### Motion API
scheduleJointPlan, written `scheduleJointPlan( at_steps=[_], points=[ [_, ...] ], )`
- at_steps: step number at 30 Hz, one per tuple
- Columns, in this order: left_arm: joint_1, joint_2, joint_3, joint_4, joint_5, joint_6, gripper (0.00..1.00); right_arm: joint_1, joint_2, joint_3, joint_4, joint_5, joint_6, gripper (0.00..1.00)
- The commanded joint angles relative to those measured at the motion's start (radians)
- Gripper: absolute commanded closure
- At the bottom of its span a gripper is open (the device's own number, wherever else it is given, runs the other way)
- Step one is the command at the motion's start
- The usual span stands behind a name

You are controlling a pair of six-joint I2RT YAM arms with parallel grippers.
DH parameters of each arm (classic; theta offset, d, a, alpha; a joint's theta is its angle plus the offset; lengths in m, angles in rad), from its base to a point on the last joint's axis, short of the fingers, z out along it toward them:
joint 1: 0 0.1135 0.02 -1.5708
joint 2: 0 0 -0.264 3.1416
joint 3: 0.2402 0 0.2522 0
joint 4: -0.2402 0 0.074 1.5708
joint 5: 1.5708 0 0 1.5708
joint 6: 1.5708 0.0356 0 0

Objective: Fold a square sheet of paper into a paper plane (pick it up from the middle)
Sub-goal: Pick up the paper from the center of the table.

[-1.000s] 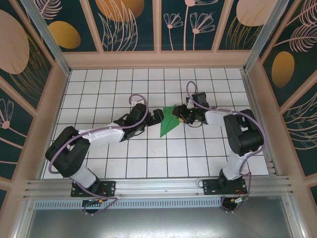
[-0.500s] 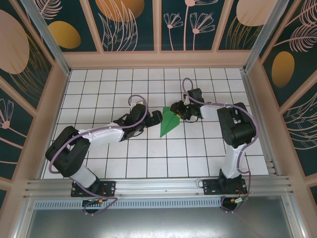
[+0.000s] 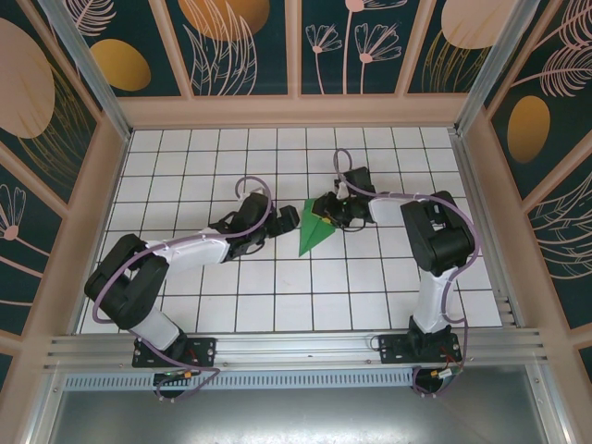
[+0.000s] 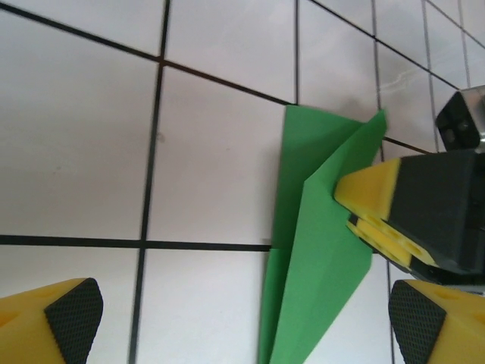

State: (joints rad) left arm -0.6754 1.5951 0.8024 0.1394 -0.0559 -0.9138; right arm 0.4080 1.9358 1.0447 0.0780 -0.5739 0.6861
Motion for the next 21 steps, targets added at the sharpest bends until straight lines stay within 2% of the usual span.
scheduleJointPlan(
  at_steps=[1,7,15,21],
  points=[
    [0.042,-0.030,-0.043,0.017,0.043,-0.024,0.02,0.023,-0.014,-0.022,0.043,-0.062,-0.022,0.66],
    [0.087,-0.054,-0.089,0.059,0.110,-0.035,0.01,0.046,-0.023,-0.095,0.111,-0.080,-0.004,0.73],
    [0.108,-0.085,-0.124,0.128,0.237,-0.042,0.02,0.033,-0.092,-0.106,0.169,-0.093,-0.002,0.97],
    [0.110,-0.139,-0.166,0.263,0.378,-0.081,0.01,-0.014,-0.182,-0.144,0.353,-0.262,0.078,0.99]
  ],
)
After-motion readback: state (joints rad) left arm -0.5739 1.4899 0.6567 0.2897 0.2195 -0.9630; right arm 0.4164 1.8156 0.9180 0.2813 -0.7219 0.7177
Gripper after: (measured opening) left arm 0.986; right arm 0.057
